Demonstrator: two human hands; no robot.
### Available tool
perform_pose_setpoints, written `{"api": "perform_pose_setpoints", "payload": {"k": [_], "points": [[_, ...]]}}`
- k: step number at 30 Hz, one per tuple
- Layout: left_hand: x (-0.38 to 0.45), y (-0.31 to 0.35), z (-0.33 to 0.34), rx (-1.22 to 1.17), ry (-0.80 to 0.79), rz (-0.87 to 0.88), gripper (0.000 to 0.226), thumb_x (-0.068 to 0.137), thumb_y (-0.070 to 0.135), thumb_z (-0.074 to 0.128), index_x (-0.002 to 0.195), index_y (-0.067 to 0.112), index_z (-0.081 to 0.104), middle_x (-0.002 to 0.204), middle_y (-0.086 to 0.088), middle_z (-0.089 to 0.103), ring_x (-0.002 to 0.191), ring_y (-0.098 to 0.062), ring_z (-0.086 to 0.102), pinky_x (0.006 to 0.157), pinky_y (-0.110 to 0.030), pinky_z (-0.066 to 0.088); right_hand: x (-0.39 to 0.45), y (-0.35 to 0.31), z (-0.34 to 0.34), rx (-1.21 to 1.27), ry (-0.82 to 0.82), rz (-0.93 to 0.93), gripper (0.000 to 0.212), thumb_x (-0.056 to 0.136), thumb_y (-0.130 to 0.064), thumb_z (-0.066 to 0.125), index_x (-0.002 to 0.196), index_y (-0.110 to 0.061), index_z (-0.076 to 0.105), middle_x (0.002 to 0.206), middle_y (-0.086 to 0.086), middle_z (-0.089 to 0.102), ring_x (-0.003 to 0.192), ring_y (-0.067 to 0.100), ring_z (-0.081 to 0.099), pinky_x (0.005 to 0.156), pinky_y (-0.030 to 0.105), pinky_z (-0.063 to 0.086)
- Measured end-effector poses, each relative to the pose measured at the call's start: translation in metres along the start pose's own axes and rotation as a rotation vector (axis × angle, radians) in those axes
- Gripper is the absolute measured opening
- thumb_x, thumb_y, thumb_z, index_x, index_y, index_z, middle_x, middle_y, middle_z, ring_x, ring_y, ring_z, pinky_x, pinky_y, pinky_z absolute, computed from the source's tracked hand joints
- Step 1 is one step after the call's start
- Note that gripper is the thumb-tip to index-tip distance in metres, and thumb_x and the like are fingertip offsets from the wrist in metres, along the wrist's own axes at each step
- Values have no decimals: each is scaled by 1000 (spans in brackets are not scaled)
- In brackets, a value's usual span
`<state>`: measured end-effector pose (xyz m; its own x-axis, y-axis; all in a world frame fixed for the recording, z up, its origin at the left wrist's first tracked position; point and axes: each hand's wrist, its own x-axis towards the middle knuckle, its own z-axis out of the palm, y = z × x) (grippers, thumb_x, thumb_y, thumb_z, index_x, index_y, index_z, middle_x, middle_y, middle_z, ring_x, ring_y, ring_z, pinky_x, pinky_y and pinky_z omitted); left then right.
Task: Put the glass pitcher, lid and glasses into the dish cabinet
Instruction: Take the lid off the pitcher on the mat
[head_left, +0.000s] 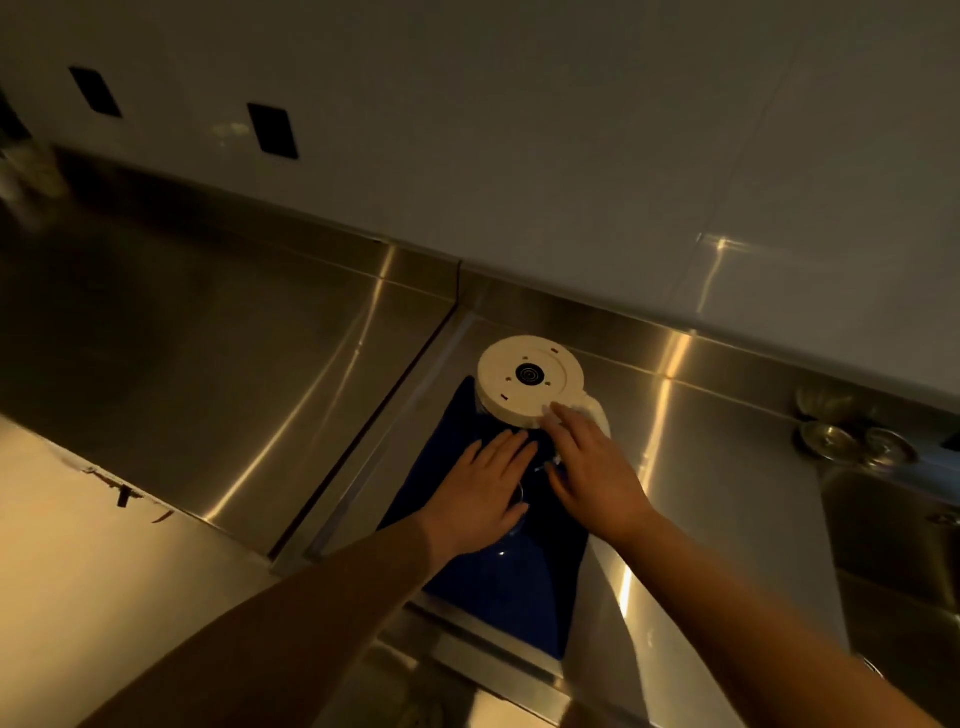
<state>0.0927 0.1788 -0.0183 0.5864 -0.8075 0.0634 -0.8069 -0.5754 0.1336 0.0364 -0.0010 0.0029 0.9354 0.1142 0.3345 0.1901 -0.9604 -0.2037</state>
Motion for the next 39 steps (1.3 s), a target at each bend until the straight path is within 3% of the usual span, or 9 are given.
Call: {"api": "perform_pose_setpoints", "payload": {"k": [5,8,10,13,17,23,28,34,39], "points": [[29,-8,-14,105,154,-7,71,86,36,61,145,8,32,150,-12,34,138,-29,31,112,-46,23,22,12,7,-79,-45,39,68,77,-15,72,137,-5,42,142,19,42,133,35,37,109,46,29],[38,-9,-13,123,94,-60,72,95,33,47,151,10,9,159,-10,7,146,-27,3,117,-44,3,25,17,12,-90,-76,95,68,74,-15,74,135,-6,46,140,19,44,132,36,38,104,52,37],[39,-9,-10,121,59,-98,73,96,31,45,151,11,2,159,-9,0,146,-25,-5,117,-45,-2,23,16,16,-101,-78,96,70,74,-16,74,137,-6,44,142,19,43,133,36,36,106,51,35],[39,-14,-4,148,97,-59,78,84,30,63,148,9,23,154,-12,24,144,-29,18,114,-50,15,18,17,20,-127,-30,69,74,71,-14,77,137,-4,44,141,20,43,132,36,37,108,47,28],[48,-29,0,157,172,18,72,78,30,70,141,9,41,143,-11,45,134,-29,39,107,-53,34,19,21,23,-137,11,45,74,72,-12,75,138,-5,42,142,19,42,133,35,37,107,47,32],[72,-41,2,-5,330,84,54,75,10,77,125,6,58,129,-13,59,121,-30,55,104,-49,32,20,21,30,-117,55,96,64,81,-19,65,140,-9,42,145,14,40,135,30,34,106,48,36],[76,-45,7,3,409,128,53,72,15,80,121,8,62,124,-11,63,115,-28,59,100,-49,38,27,23,37,-95,118,142,53,86,-30,57,135,-11,49,139,10,48,131,27,41,106,46,37],[75,-42,8,98,396,97,45,88,31,42,124,10,60,127,-8,61,120,-24,56,102,-46,39,35,38,40,-101,140,54,51,80,-32,69,125,-11,57,131,11,56,125,28,48,105,44,38],[77,-45,17,189,366,68,63,72,43,77,126,14,60,129,-4,60,121,-20,55,101,-42,42,39,46,35,-75,172,-3,44,79,-32,67,118,-11,63,124,10,61,117,28,54,98,42,44]]}}
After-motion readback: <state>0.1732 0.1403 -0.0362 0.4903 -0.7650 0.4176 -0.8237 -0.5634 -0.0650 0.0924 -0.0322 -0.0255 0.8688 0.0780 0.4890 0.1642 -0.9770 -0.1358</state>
